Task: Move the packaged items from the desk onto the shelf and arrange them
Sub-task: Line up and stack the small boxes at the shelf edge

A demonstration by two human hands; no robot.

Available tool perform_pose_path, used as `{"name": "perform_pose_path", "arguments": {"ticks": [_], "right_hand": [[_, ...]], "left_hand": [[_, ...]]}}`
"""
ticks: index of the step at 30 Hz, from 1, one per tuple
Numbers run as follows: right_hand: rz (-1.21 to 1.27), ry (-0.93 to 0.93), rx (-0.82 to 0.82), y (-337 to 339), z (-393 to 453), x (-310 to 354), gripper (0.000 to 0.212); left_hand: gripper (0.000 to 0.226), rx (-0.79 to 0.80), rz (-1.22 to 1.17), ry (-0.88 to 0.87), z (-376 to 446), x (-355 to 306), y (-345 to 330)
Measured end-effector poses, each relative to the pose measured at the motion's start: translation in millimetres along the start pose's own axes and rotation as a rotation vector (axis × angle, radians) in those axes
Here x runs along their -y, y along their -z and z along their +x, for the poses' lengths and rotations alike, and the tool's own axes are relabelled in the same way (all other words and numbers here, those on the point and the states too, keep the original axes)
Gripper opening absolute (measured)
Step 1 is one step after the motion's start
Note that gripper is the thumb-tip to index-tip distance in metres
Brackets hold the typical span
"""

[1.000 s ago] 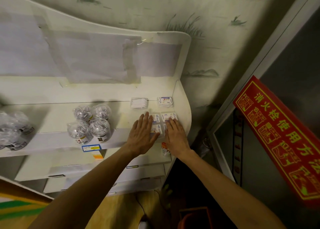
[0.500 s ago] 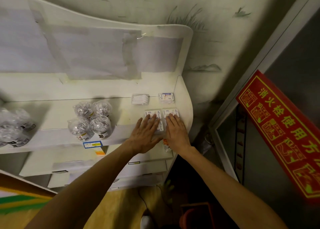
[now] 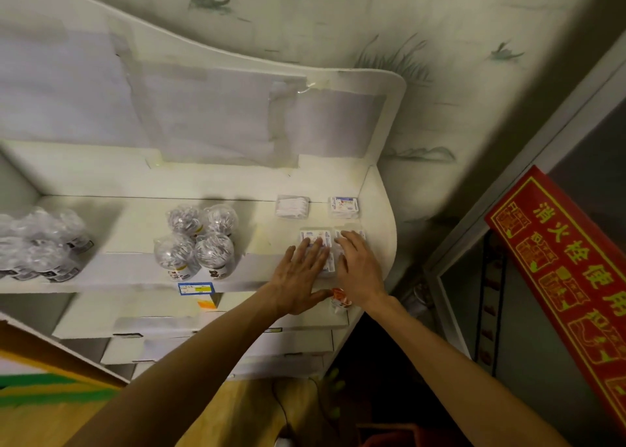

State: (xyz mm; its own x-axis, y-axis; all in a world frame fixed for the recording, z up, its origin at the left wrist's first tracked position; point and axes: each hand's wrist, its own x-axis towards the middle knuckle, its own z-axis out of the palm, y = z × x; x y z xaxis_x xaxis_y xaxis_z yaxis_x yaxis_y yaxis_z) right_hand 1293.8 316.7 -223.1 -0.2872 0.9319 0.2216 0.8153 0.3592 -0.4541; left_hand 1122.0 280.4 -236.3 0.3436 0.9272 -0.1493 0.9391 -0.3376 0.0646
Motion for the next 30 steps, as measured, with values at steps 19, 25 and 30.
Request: {"name": "perform_pose_path", "arguments": {"ticks": [19,25,30], "right_hand": [[-0.397,-0.013,0.379,7,138,-8,0.065],[-0.41,0.048,0.37,6,140,-12,0.058],[-0.368,0.109,0.348,9,138,-9,0.046]], "left_hand": [[0.088,-0.159,-0.222,0.108,15,3,25],[0.081,-0.183,-0.184,0.274,26,47,41],[0.076,-0.109,-0.16,0.327,36,73,47]]}}
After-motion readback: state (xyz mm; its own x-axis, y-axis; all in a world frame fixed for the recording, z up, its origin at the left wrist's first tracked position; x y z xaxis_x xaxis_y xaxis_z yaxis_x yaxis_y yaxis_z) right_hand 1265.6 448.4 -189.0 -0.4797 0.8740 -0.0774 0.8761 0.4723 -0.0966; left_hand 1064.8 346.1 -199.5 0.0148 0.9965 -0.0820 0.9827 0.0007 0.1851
